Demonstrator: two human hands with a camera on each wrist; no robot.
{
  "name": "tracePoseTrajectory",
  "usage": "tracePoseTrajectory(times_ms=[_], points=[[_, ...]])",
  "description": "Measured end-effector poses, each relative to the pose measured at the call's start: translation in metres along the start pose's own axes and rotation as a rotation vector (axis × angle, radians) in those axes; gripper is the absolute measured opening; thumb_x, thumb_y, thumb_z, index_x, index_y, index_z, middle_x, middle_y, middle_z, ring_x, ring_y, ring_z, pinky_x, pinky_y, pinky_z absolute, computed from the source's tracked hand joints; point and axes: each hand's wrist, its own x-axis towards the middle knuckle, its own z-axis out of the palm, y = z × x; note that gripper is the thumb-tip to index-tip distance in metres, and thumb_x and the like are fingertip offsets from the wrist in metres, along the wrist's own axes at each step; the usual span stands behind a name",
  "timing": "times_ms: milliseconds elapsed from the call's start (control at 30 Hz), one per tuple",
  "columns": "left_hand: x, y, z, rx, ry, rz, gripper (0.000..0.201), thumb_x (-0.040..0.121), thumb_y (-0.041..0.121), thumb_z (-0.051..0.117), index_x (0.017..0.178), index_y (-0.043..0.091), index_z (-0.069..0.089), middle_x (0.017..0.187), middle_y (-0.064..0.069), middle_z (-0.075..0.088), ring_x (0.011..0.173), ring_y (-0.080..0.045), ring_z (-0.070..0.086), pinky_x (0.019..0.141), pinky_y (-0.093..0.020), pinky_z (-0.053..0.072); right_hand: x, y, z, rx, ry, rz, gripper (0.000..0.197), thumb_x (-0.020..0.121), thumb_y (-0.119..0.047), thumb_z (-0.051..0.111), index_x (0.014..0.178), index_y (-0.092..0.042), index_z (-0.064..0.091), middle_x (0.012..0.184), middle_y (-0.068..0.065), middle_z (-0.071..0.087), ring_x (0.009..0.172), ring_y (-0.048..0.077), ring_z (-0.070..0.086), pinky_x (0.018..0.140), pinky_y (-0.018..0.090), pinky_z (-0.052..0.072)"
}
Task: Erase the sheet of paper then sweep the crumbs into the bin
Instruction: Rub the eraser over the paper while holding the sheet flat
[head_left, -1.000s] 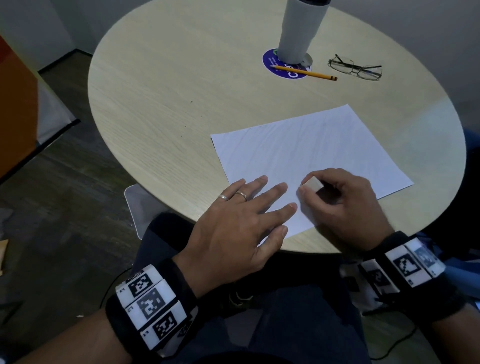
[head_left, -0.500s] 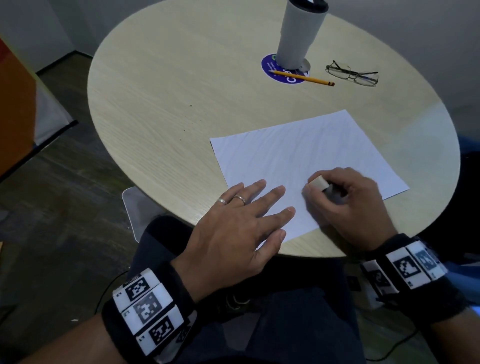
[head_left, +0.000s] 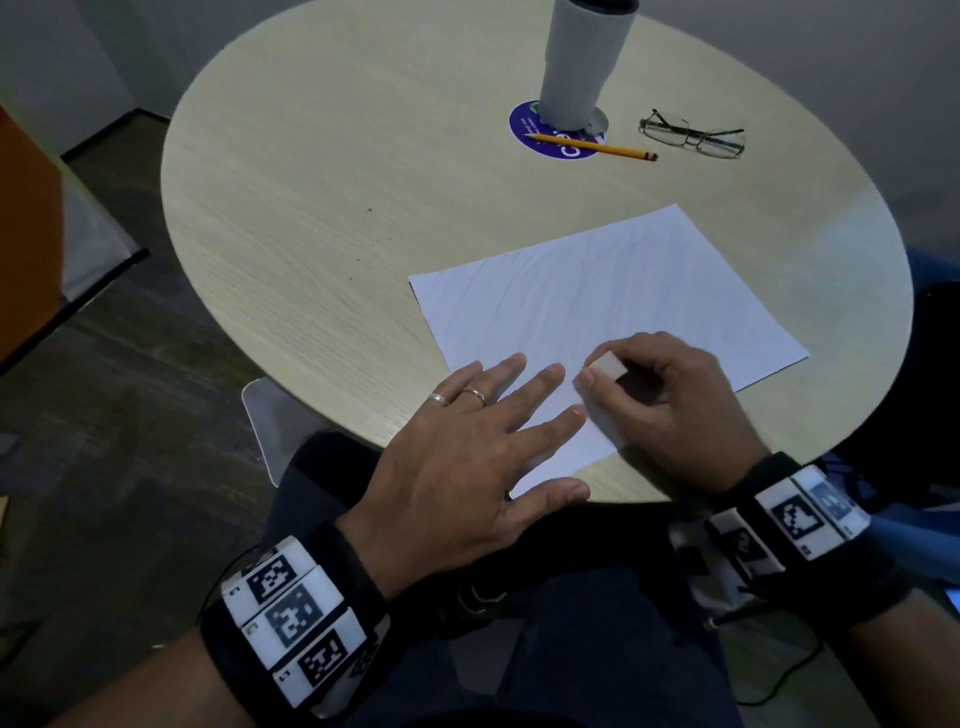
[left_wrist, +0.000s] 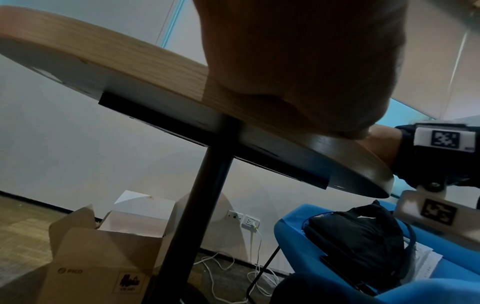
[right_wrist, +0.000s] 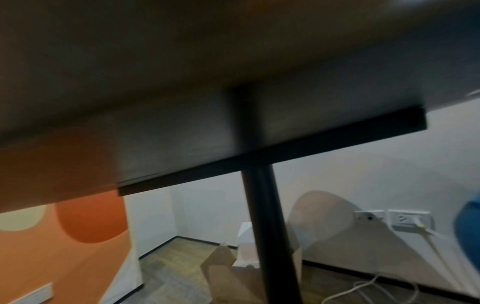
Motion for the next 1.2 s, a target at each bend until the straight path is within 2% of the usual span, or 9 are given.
tracePoseTrajectory(times_ms=[100,200,367,500,667,833,967,1067,1200], points=[[0.0,-0.001,0.001,0.023,0.007,0.015,0.077,0.097,0.085,0.03,0.157,0.039,0.045,0.171,0.005,0.03,0.159,-0.023,0.025,0.128,-0.045,0.022,0.005,0.008,-0.011,0.06,0.071,0.076,0.016,0.097,-0.018,0.075,0.081,-0.018,0.075,0.076,-0.003,0.074,0.075,0.02,0.069,0.075,0.044,0.056],[0.001,-0.002,0.004,0.045,0.009,0.031,0.083,0.093,0.088,0.032,0.157,0.037,0.044,0.171,0.003,0.03,0.159,-0.025,0.025,0.128,-0.047,0.023,-0.003,-0.004,-0.001,-0.013,0.049,0.009,0.008,0.095,-0.019,0.077,0.088,-0.023,0.077,0.082,-0.01,0.073,0.083,0.016,0.067,0.079,0.039,0.052],[0.002,-0.002,0.008,0.047,0.045,0.037,0.082,0.093,0.088,0.036,0.155,0.036,0.048,0.169,0.002,0.034,0.158,-0.026,0.028,0.127,-0.047,0.026,0.005,0.01,-0.009,0.045,0.066,0.083,0.013,0.096,-0.018,0.075,0.083,-0.019,0.075,0.077,-0.004,0.073,0.076,0.022,0.068,0.075,0.045,0.056],[0.003,-0.003,0.011,0.055,0.052,0.039,0.082,0.094,0.087,0.033,0.155,0.035,0.048,0.169,0.001,0.034,0.158,-0.026,0.027,0.126,-0.049,0.027,-0.001,0.0,-0.008,-0.009,0.091,0.04,0.008,0.095,-0.019,0.076,0.089,-0.023,0.076,0.086,-0.013,0.074,0.083,0.01,0.065,0.077,0.028,0.05],[0.004,-0.003,0.012,0.061,0.067,0.041,0.08,0.095,0.085,0.035,0.154,0.034,0.05,0.168,0.0,0.036,0.157,-0.027,0.03,0.125,-0.048,0.029,0.002,0.005,-0.006,-0.085,0.028,0.016,0.008,0.096,-0.024,0.072,0.088,-0.023,0.074,0.084,-0.012,0.071,0.086,0.017,0.063,0.079,0.044,0.052],[0.003,-0.003,0.012,0.053,0.063,0.044,0.079,0.095,0.085,0.032,0.154,0.036,0.05,0.168,0.001,0.035,0.158,-0.027,0.028,0.127,-0.047,0.025,-0.003,-0.003,-0.003,-0.092,0.051,-0.02,0.006,0.097,-0.021,0.073,0.091,-0.022,0.074,0.087,-0.016,0.071,0.087,0.013,0.062,0.077,0.037,0.051],[0.004,-0.002,0.012,0.047,0.068,0.044,0.078,0.095,0.085,0.034,0.153,0.035,0.051,0.167,0.001,0.038,0.157,-0.027,0.029,0.127,-0.047,0.026,0.002,0.006,-0.007,-0.091,0.042,0.028,0.01,0.096,-0.023,0.075,0.086,-0.024,0.075,0.083,-0.011,0.072,0.088,0.02,0.064,0.08,0.046,0.052],[0.003,-0.003,0.011,0.043,0.076,0.042,0.078,0.095,0.085,0.034,0.153,0.035,0.051,0.167,0.001,0.038,0.157,-0.026,0.029,0.127,-0.047,0.026,0.004,0.011,-0.015,-0.107,0.101,0.036,0.009,0.095,-0.02,0.076,0.087,-0.022,0.075,0.087,-0.014,0.074,0.088,0.016,0.064,0.081,0.045,0.053],[0.004,-0.003,0.012,0.053,0.071,0.044,0.078,0.095,0.085,0.032,0.153,0.035,0.051,0.167,0.001,0.038,0.158,-0.027,0.028,0.127,-0.047,0.025,-0.004,-0.005,-0.001,-0.111,-0.014,-0.046,0.01,0.095,-0.019,0.076,0.087,-0.024,0.075,0.084,-0.013,0.072,0.086,0.017,0.063,0.078,0.038,0.05]])
